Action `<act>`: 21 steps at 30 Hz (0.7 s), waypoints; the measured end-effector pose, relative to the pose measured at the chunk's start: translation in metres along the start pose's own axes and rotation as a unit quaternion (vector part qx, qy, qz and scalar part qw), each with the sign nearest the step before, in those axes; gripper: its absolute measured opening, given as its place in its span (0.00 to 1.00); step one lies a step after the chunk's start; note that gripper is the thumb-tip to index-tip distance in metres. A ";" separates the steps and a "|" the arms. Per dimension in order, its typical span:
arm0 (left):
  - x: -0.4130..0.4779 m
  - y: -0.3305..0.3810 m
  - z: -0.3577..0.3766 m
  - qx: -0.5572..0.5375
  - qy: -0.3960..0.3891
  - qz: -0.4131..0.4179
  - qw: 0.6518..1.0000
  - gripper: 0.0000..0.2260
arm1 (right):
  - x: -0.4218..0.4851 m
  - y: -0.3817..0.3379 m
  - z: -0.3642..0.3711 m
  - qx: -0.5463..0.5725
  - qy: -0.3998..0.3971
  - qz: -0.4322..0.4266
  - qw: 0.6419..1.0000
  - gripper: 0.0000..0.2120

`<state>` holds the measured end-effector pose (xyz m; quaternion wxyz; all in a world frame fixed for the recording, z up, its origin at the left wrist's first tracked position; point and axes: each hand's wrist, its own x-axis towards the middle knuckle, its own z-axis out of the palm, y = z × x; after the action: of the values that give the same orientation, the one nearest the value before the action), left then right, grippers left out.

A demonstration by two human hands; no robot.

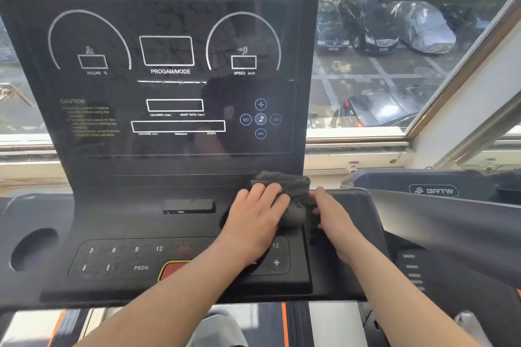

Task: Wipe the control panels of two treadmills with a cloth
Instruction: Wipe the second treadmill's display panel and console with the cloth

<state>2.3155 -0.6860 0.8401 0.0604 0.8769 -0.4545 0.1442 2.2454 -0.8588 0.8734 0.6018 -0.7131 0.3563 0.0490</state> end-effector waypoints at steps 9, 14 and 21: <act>-0.033 0.043 -0.007 -0.173 -0.060 -0.088 0.979 0.20 | -0.005 -0.002 0.001 -0.068 0.008 -0.054 0.996 0.15; -0.033 0.018 -0.016 -0.125 -0.117 0.054 0.984 0.23 | -0.007 -0.001 0.008 -0.081 0.034 -0.067 0.994 0.18; -0.007 0.029 -0.011 -0.035 -0.121 -0.073 0.989 0.30 | 0.000 -0.001 0.008 -0.015 0.024 0.002 1.000 0.26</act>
<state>2.2854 -0.6947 0.8479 0.0459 0.9161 -0.3981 0.0166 2.2488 -0.8515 0.8724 0.5823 -0.7223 0.3710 0.0379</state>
